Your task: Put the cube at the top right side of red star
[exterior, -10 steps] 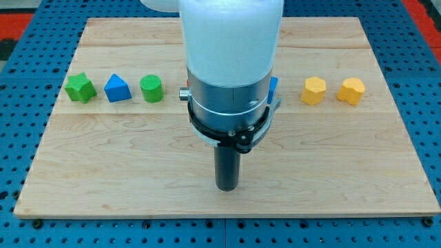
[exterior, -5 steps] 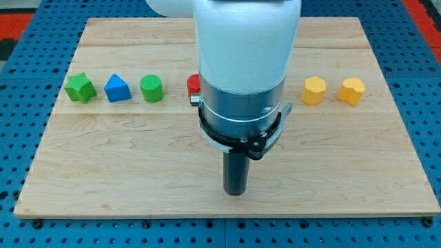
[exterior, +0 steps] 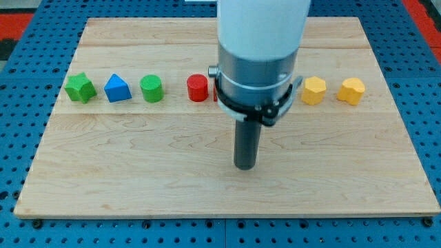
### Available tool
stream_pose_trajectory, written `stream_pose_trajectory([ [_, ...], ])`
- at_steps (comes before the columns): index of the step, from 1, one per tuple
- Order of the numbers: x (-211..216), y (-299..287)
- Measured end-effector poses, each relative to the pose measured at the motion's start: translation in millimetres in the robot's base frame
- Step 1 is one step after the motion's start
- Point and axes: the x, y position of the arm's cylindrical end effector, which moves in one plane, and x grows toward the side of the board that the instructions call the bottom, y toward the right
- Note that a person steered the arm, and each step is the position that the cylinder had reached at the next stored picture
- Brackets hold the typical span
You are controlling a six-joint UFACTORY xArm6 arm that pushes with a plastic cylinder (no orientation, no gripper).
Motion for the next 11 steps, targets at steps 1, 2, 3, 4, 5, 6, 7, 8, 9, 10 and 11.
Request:
stream_pose_trajectory([
  [1, -36.9, 0.0],
  [2, -66.9, 5.9],
  [3, -103.4, 24.0],
  [4, -144.9, 32.6],
  [5, -178.9, 53.7],
  [6, -188.4, 77.3],
  [7, -188.5, 90.6],
  [8, -188.6, 104.3],
  [9, -205.0, 118.8],
  [10, -224.0, 120.3],
  [11, -201.2, 123.3],
])
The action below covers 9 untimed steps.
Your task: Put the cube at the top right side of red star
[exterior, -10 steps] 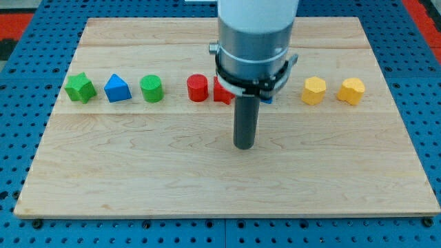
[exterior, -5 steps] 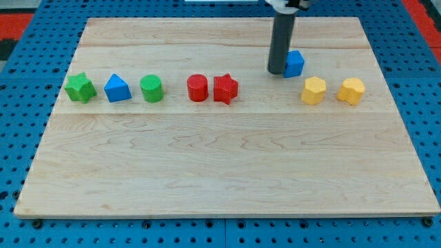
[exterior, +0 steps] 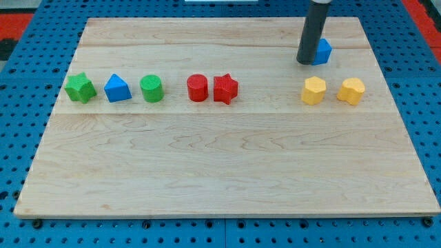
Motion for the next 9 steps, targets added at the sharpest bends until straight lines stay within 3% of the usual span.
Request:
stream_pose_trajectory([
  [1, 4.7, 20.9],
  [3, -64.3, 57.6],
  [4, -74.0, 68.6],
  [5, -94.8, 38.9],
  [7, -87.2, -58.4],
  [8, -104.0, -104.9],
  [9, -108.1, -204.9],
])
